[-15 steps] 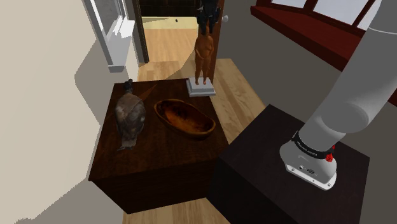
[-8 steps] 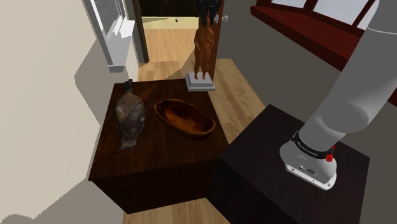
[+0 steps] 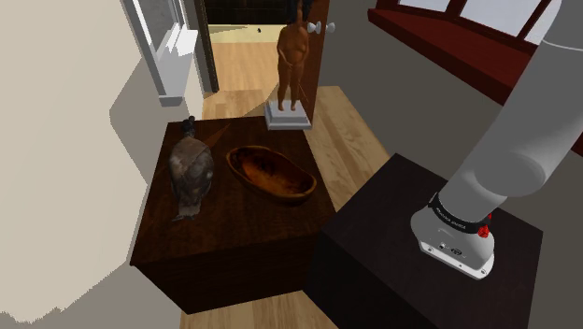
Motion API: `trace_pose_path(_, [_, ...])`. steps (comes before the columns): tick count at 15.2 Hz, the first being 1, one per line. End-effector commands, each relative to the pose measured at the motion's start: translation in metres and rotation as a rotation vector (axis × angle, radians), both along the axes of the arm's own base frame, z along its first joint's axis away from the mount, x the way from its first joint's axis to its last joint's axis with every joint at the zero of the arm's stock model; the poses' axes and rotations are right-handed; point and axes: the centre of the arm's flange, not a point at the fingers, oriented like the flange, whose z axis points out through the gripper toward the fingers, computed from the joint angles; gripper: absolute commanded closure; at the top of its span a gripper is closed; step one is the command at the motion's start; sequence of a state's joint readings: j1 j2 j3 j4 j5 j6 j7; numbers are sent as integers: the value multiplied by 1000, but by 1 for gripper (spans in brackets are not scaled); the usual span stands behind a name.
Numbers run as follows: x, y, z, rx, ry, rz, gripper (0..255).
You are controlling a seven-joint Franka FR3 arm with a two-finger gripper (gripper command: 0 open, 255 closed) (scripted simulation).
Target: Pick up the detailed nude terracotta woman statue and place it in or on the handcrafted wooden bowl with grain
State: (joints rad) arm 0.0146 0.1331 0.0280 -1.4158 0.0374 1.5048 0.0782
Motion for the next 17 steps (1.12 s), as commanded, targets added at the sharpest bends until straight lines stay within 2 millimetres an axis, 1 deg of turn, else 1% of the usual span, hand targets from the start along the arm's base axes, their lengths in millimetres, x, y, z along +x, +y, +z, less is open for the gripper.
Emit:
trace_pose_path(1, [-9, 22, 21, 0, -2, -1, 255])
trace_pose_path(13, [-48, 141, 118, 0, -2, -1, 255])
trace_pose_path(14, [-50, 146, 122, 0, -2, -1, 255])
trace_pose_path(17, [-50, 146, 106, 0, -2, -1, 255])
